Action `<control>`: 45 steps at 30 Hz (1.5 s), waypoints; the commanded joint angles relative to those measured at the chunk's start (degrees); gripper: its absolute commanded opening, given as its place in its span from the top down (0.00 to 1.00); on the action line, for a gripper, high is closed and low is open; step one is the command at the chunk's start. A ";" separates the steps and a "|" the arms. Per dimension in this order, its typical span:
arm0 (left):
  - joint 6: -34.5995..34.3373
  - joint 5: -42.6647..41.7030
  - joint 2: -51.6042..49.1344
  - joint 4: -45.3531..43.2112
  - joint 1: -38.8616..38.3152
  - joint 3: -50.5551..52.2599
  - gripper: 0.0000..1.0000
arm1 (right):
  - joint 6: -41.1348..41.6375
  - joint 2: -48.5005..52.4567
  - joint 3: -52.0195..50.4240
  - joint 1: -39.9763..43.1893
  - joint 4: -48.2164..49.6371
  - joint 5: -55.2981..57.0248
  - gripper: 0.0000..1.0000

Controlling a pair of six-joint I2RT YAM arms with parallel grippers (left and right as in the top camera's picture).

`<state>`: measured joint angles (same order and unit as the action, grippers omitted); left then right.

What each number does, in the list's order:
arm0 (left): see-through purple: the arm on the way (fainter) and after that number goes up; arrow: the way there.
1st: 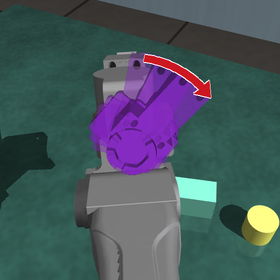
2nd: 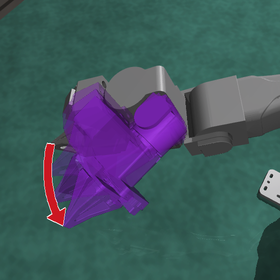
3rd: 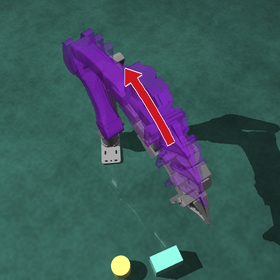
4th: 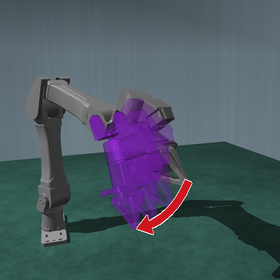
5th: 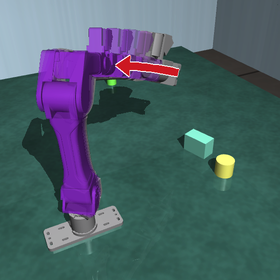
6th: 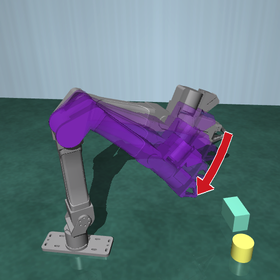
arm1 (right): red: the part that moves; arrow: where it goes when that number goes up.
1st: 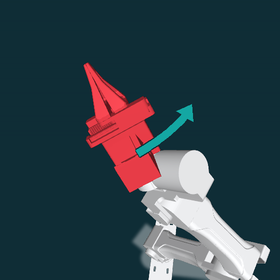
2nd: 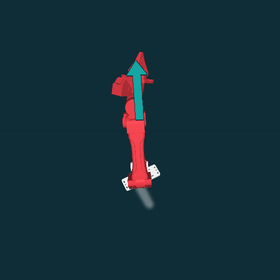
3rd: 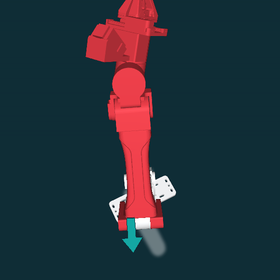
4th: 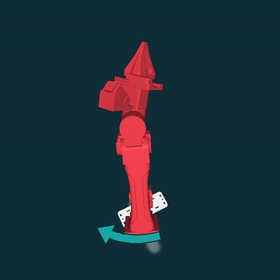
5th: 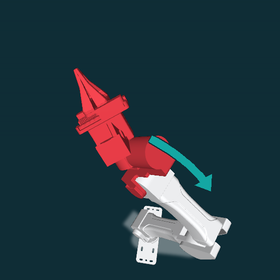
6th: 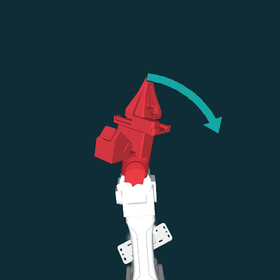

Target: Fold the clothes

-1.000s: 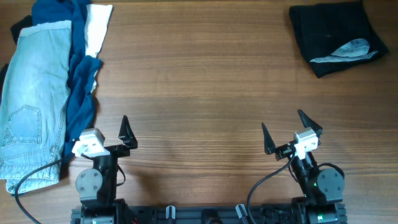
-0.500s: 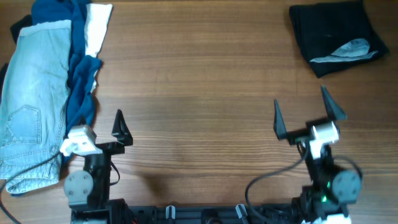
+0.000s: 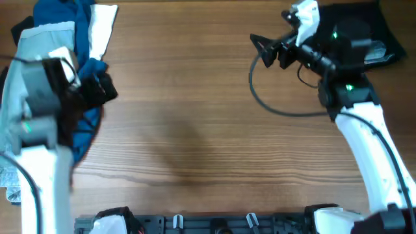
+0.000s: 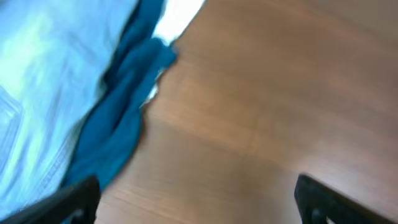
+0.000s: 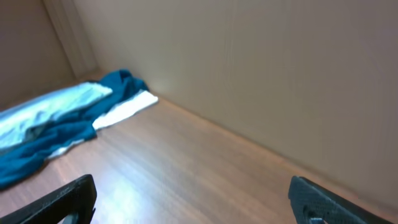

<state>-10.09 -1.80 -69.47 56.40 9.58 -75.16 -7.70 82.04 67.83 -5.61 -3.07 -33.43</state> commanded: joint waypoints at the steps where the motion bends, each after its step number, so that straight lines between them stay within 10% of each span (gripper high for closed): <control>1: 0.72 -2.75 -10.36 10.38 4.37 -14.38 0.00 | 0.31 2.80 1.92 -0.22 -1.31 -1.53 0.00; 15: 4.48 0.02 -29.83 7.96 27.89 -17.09 0.00 | 9.27 3.65 1.79 -0.22 -3.98 -2.01 0.00; 27: 14.34 1.97 -50.58 -8.70 17.88 -17.00 0.12 | 9.42 9.70 1.79 -0.22 -3.85 -1.99 0.07; 30: 14.32 4.44 -52.54 -8.46 17.90 -17.00 0.30 | 9.40 9.70 1.79 -0.22 -3.85 -1.81 0.10; 33: 13.51 4.68 -52.11 -8.44 17.88 -17.27 0.95 | 9.44 9.70 1.79 -0.22 -3.85 -0.70 0.14; 40: 3.32 1.68 -46.10 17.11 13.64 -37.70 0.96 | 14.34 9.68 1.81 -0.22 -3.17 -0.96 0.23; 45: 3.08 -8.09 -45.13 25.88 -6.38 -41.00 0.96 | 17.16 8.28 1.81 1.46 -4.13 -0.96 0.27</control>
<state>-5.72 -2.81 -115.79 82.63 13.04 -115.00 7.97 91.29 68.42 -5.52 -6.63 -34.48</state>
